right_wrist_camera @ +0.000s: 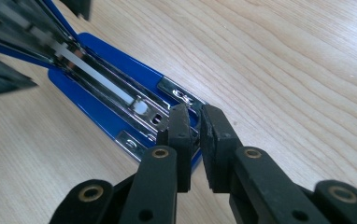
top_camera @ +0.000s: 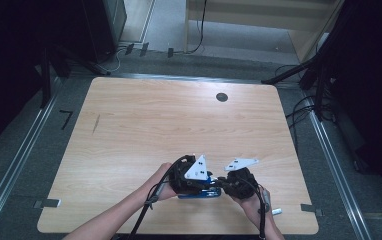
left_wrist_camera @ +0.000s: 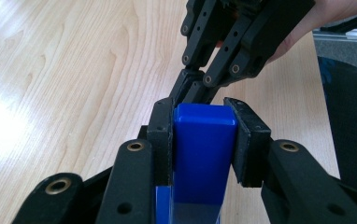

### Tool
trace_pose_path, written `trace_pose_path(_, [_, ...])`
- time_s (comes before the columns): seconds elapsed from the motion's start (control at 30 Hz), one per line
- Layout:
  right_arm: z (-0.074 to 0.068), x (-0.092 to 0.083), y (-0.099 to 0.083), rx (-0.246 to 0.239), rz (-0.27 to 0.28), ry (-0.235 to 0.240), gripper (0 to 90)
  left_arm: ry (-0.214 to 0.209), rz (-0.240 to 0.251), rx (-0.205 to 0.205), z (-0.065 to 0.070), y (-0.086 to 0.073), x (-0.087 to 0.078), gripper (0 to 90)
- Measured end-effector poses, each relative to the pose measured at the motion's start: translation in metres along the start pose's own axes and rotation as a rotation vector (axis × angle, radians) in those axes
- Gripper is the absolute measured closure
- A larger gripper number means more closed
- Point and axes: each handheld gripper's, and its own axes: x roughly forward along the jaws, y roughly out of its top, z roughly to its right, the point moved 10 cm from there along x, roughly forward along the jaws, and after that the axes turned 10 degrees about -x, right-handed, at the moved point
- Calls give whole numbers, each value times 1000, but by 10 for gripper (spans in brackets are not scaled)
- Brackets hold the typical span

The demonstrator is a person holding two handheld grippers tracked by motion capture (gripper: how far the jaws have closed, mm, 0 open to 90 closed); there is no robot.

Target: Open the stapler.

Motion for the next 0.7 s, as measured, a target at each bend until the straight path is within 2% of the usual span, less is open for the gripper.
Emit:
trace_pose_path(0.4, [0,0,0,-6,-2,-8,854,5,-6,14,-1,-2,-8,663])
trace_pose_path(0.7, [0,0,0,12,-5,-7,855,3,7,-13,-5,-11,-27,664])
